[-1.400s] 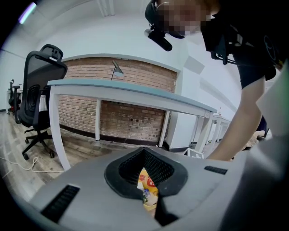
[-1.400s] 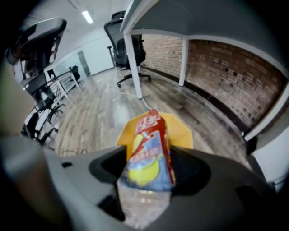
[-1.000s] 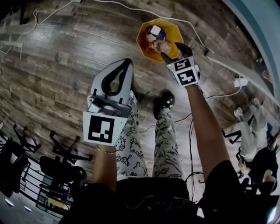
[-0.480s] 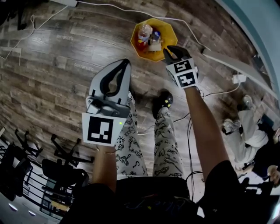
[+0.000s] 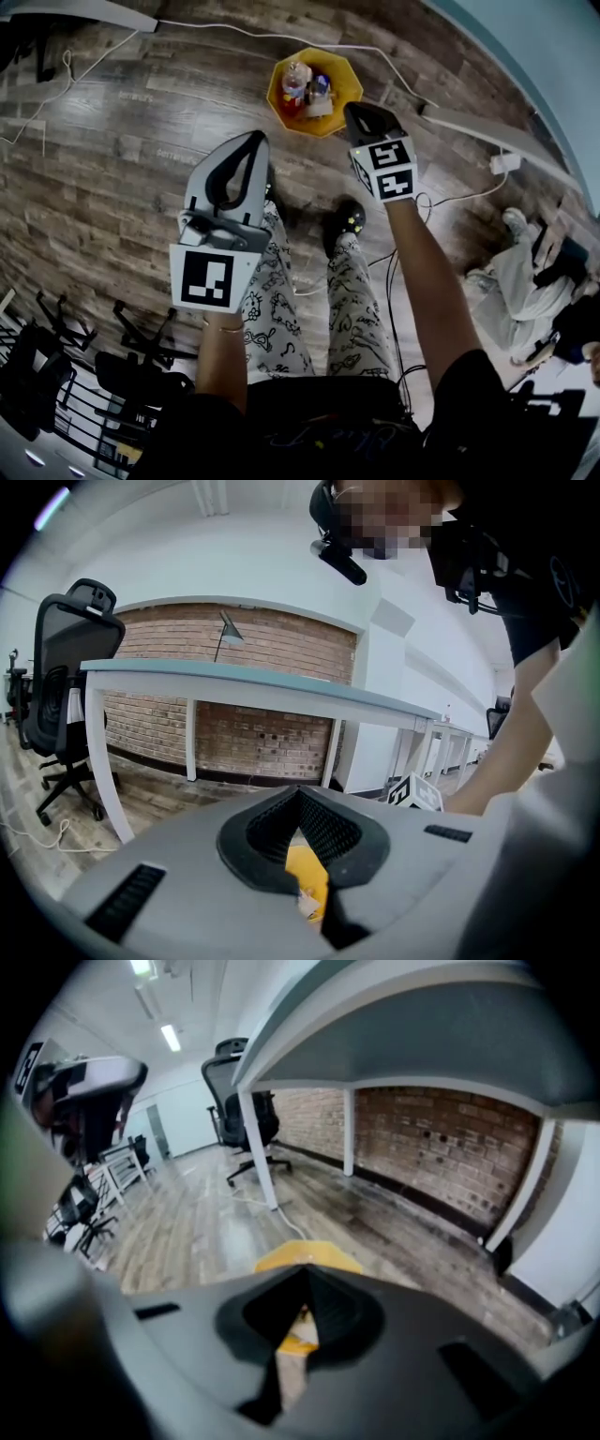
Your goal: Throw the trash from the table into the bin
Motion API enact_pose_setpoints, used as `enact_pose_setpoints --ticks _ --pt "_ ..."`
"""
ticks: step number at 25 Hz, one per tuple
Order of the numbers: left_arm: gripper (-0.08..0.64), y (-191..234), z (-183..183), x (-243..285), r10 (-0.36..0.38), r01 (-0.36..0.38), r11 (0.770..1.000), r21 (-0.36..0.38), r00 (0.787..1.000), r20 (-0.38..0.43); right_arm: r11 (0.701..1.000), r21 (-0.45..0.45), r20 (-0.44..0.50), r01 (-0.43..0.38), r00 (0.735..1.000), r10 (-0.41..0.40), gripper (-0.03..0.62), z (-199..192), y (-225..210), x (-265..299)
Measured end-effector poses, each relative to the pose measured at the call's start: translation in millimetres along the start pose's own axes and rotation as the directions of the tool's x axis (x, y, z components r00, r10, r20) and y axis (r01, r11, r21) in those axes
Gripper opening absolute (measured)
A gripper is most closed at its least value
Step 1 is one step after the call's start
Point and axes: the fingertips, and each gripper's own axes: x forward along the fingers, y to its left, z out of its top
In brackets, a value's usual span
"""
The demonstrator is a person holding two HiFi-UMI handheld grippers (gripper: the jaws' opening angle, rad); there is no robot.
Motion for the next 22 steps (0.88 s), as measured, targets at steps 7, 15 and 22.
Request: enact_pose_setpoints --ticks 7,15,22 --pt "0.008 -14 29 -2 -0.018 0.018 1.000 0.021 1.000 0.019 0.998 0.054 0.110 0.017 0.994 -0.023 0.006 35 4 -42" --pt "0.008 -33 59 -18 -0.027 0.028 1.000 -0.013 0.999 0.030 0.998 0.058 0.231 -0.023 0.973 0.009 0.006 75 20 -105" --pt "0.008 -61 90 -36 -0.064 0.064 0.998 0.001 0.998 0.012 0.969 0.247 0.330 -0.017 0.942 -0.067 0.006 94 16 -179"
